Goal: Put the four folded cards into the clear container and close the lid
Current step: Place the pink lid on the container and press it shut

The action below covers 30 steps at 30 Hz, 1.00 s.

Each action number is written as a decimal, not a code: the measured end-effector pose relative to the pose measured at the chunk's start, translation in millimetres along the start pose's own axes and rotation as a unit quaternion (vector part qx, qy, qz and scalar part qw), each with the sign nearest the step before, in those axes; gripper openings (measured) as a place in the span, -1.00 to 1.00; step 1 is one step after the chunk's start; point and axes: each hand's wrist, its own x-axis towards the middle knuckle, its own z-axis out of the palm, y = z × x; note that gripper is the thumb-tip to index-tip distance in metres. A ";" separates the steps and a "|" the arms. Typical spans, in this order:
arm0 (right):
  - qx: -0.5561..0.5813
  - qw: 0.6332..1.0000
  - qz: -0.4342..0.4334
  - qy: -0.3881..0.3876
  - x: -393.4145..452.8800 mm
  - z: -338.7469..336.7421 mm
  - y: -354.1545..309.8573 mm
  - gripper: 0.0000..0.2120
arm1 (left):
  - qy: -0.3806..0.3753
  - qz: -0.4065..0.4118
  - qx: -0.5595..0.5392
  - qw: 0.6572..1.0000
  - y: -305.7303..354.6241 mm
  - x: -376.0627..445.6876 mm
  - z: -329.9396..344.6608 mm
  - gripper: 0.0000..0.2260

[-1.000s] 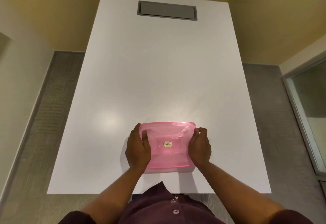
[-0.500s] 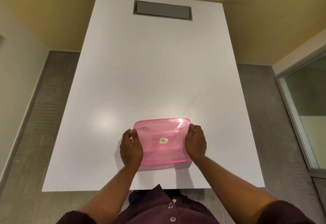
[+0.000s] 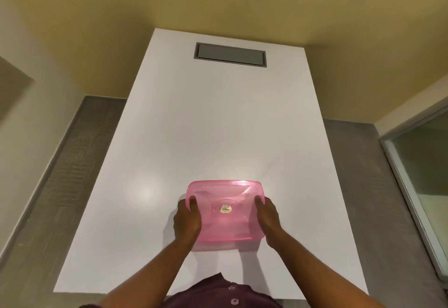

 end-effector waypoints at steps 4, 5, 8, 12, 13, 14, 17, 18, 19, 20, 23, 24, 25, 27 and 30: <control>0.025 1.000 -0.006 -0.002 29.3 -0.1 -41.8 -0.63 | -0.020 0.019 -0.010 1.000 42.9 37.3 -1.9 -0.59; 0.032 0.999 -0.006 -0.004 40.4 0.3 -51.9 -0.60 | -0.029 0.020 -0.011 0.999 54.8 48.7 -1.9 -0.59; 0.049 0.999 0.000 -0.005 74.9 1.8 -79.8 -0.53 | -0.054 0.026 -0.022 0.998 89.4 79.1 -1.9 -0.59; 0.065 0.998 0.002 0.003 111.2 5.6 -124.2 -0.58 | -0.075 0.034 -0.028 0.996 129.2 121.5 3.4 -0.57; 0.066 0.998 0.001 0.005 120.7 6.8 -134.4 -0.59 | -0.079 0.035 -0.027 0.996 137.7 132.6 5.6 -0.56; 0.066 0.998 0.001 0.009 130.2 8.3 -144.4 -0.60 | -0.082 0.036 -0.027 0.996 145.2 143.9 8.4 -0.56; 0.059 0.998 0.003 0.017 154.5 11.9 -166.2 -0.60 | -0.094 0.036 -0.025 0.995 162.4 172.0 16.3 -0.56; 0.055 0.998 0.004 0.018 162.8 13.5 -170.6 -0.60 | -0.097 0.036 -0.023 0.994 165.5 181.2 20.0 -0.55; 0.051 0.999 0.005 0.017 169.8 15.1 -174.7 -0.59 | -0.100 0.033 -0.020 0.994 168.3 188.8 23.2 -0.55; 0.045 0.999 0.004 0.019 177.1 16.7 -177.5 -0.59 | -0.101 0.031 -0.018 0.994 170.1 196.1 26.8 -0.54; 0.033 0.999 -0.001 0.027 190.7 18.9 -186.3 -0.58 | -0.095 0.026 -0.012 0.995 175.4 211.9 34.8 -0.53; 0.028 0.999 -0.001 0.028 194.5 19.2 -188.2 -0.59 | -0.092 0.027 -0.010 0.995 176.5 216.1 37.4 -0.53; 0.022 0.999 -0.001 0.029 197.0 19.4 -189.7 -0.58 | -0.088 0.028 -0.009 0.996 178.4 217.8 39.1 -0.54; 0.011 1.000 -0.002 0.030 200.1 20.1 -190.1 -0.56 | -0.081 0.039 -0.005 0.996 179.2 218.2 42.0 -0.54; 0.000 1.000 -0.013 0.027 203.5 19.3 -186.5 -0.54 | -0.087 0.074 0.020 0.993 176.1 218.7 42.2 -0.54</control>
